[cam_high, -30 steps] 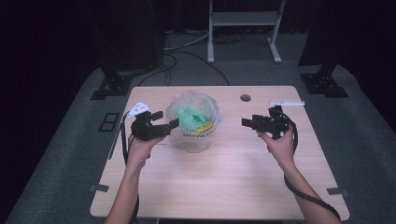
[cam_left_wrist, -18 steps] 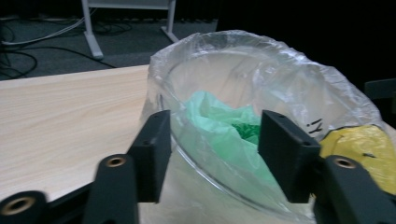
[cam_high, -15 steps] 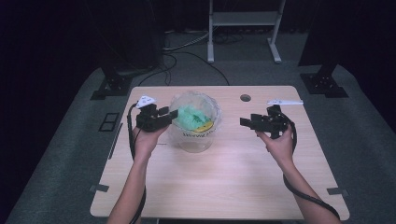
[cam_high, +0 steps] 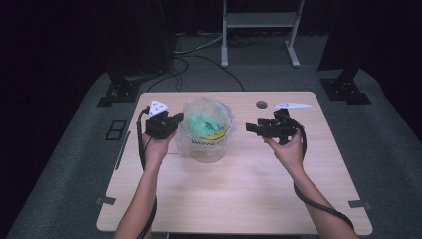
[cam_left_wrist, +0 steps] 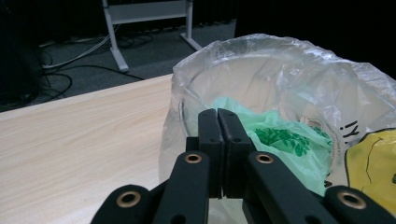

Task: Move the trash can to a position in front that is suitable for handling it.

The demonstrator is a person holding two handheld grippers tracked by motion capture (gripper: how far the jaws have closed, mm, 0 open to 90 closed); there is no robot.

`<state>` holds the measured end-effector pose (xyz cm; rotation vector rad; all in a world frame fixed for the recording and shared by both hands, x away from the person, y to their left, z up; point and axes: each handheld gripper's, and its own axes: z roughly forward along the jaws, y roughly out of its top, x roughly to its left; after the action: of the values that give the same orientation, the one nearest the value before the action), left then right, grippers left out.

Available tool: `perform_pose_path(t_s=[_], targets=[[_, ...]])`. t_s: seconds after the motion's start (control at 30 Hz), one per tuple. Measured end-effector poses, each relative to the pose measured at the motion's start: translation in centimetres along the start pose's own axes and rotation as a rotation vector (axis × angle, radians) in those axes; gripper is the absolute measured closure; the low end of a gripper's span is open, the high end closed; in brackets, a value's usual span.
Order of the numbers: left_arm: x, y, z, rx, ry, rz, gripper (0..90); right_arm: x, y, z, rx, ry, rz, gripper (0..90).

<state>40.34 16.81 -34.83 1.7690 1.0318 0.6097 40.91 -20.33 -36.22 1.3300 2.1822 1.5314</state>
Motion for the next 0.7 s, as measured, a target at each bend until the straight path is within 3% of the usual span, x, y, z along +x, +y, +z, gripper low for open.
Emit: perform_pose_path(t_s=[0.37, 0.7], targets=[[-0.1, 0.5, -0.9, -0.050, -0.069, 0.001, 89.9, 2.7, 2.5, 2.2, 0.012, 0.041, -0.032, 32.3], [-0.2, 1.1, -1.6, -0.084, -0.107, -0.017, 90.0, 4.1, 3.7, 5.3, 0.071, 0.011, -0.046, 34.9]])
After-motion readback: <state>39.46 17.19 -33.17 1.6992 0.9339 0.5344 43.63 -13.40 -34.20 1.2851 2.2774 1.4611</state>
